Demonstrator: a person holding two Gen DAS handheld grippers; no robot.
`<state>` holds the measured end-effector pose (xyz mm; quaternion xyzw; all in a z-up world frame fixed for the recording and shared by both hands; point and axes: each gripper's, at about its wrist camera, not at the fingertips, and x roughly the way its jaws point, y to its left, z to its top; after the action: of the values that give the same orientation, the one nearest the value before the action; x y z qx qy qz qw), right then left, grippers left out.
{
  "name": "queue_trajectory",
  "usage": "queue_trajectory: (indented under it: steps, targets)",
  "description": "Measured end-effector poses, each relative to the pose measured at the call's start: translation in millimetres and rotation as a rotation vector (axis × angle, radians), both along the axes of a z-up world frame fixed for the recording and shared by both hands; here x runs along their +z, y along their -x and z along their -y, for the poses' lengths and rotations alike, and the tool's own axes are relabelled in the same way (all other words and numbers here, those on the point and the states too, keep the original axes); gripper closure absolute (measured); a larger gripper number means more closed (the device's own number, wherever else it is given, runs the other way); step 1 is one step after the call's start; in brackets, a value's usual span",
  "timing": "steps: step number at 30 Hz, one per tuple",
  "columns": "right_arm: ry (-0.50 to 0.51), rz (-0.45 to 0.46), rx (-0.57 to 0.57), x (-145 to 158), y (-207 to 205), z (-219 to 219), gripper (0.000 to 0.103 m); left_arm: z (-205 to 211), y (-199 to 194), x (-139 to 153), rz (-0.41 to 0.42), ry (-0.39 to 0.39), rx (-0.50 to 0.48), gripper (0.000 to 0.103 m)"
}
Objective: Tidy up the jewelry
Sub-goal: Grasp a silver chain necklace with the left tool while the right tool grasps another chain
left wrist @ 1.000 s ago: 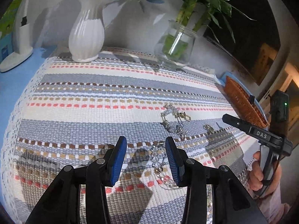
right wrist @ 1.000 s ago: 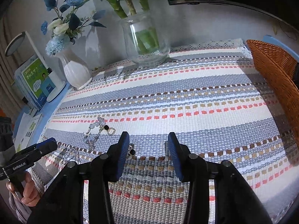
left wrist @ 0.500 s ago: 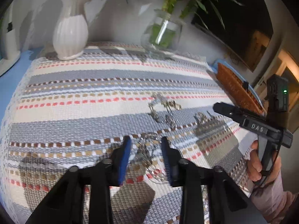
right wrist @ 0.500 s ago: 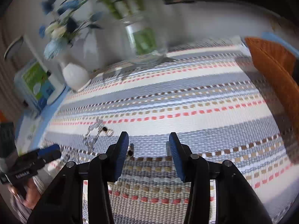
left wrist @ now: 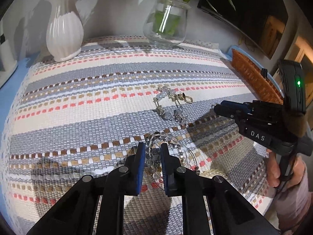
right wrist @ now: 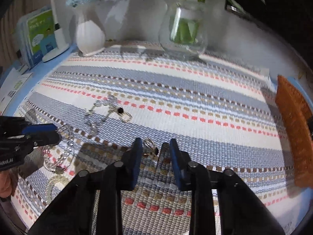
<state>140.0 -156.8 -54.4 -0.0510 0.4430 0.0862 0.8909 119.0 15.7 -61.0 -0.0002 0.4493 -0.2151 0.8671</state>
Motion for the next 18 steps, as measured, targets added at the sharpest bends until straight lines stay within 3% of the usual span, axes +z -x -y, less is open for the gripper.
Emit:
queue_trajectory:
  steps: [4, 6, 10, 13, 18]
  targets:
    - [0.005, -0.005, -0.004, -2, -3, 0, 0.089, 6, 1, 1, 0.020, -0.044, 0.006, 0.088]
    - [0.023, 0.004, -0.004, -2, -1, -4, 0.089, 9, 1, 1, 0.034, -0.076, 0.016, 0.096]
    - [0.016, 0.028, -0.012, 1, 2, -3, 0.090, 8, 3, 3, 0.050, -0.071, 0.013, 0.095]
    - [-0.003, 0.040, -0.021, 4, 3, 1, 0.090, 3, 9, 10, 0.088, -0.042, 0.009, 0.095]
    - [-0.035, 0.068, -0.025, 8, 8, 7, 0.090, -11, 19, 28, 0.123, 0.080, 0.007, 0.095]
